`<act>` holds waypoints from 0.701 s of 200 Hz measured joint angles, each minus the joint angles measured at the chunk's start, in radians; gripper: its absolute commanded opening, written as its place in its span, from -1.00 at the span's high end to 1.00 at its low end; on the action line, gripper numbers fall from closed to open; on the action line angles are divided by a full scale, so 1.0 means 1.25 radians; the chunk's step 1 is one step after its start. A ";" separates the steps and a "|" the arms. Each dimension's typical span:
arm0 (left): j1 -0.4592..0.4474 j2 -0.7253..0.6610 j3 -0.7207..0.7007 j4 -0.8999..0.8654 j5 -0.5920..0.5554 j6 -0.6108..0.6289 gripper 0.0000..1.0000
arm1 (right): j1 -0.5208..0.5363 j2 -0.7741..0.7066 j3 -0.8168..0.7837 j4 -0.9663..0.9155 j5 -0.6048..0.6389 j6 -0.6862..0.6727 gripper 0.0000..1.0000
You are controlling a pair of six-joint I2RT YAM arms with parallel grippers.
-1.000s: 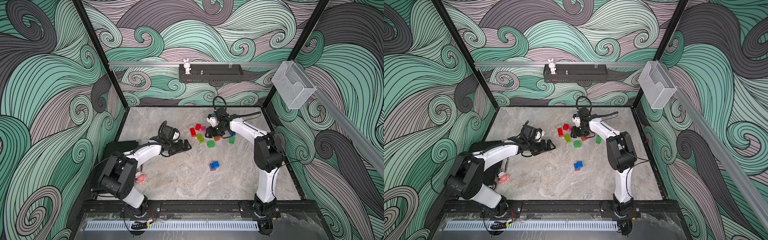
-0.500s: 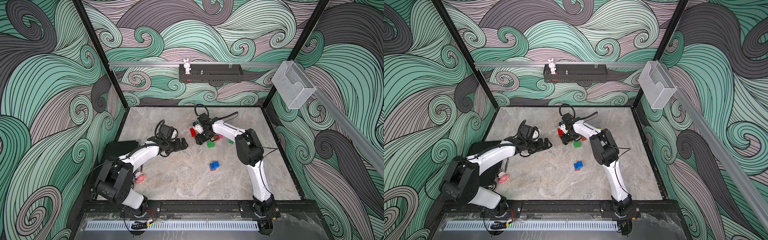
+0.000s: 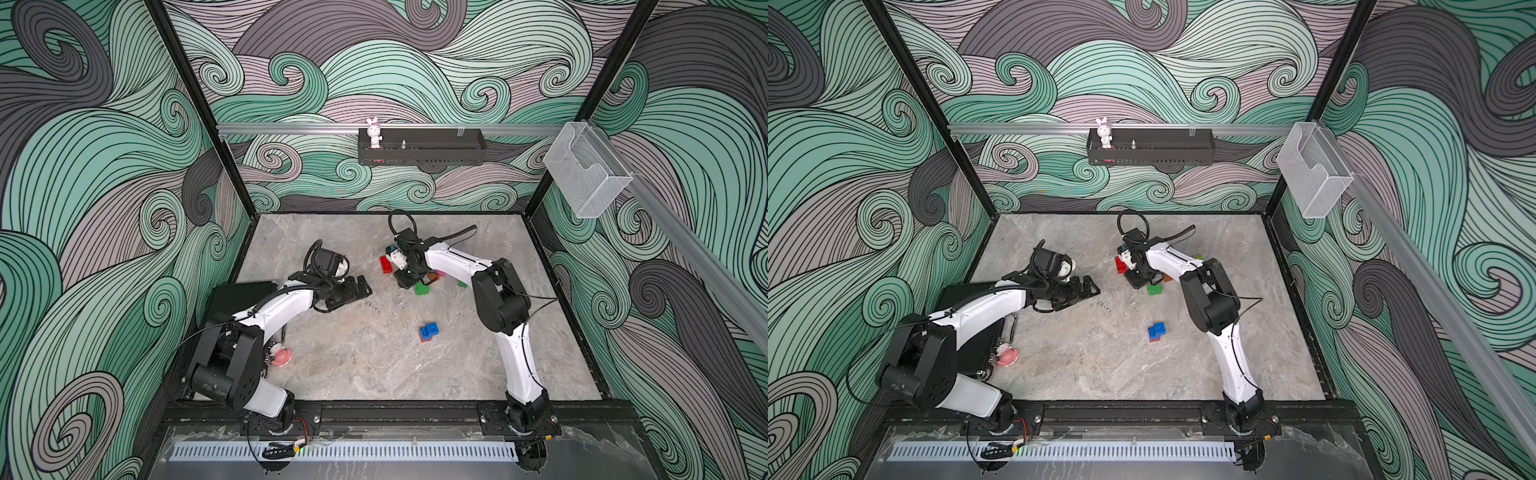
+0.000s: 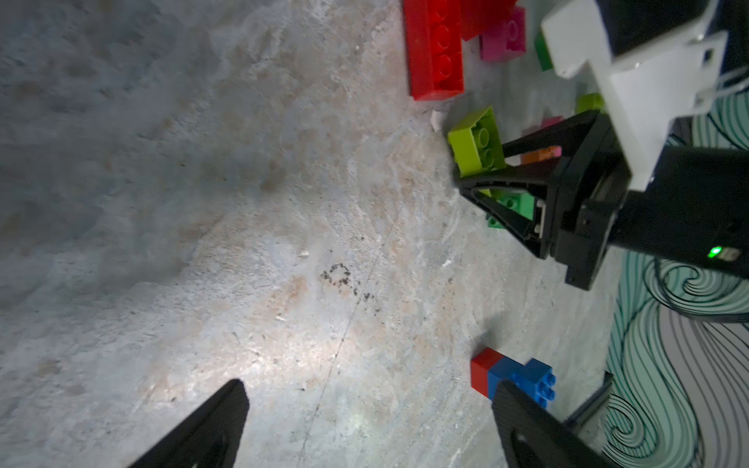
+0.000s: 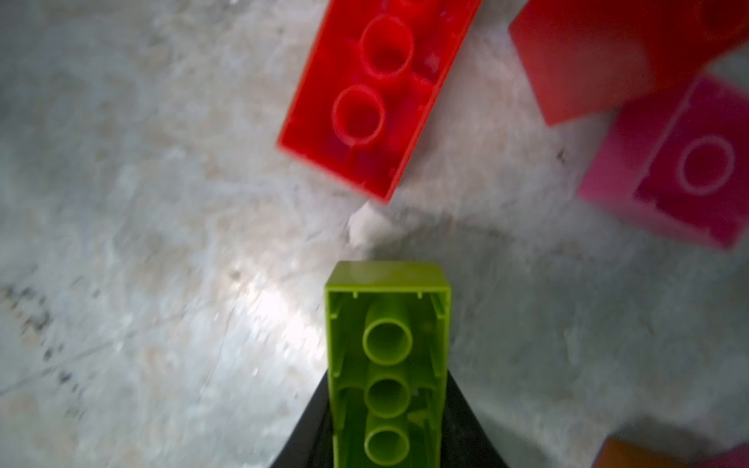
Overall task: Assemble the number 4 with lego
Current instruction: Pick up the lego brick from the center of the board.
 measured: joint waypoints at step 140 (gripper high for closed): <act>-0.019 0.040 0.118 0.003 0.385 0.015 -0.32 | 0.090 -0.423 -0.413 0.376 -0.296 -0.165 0.36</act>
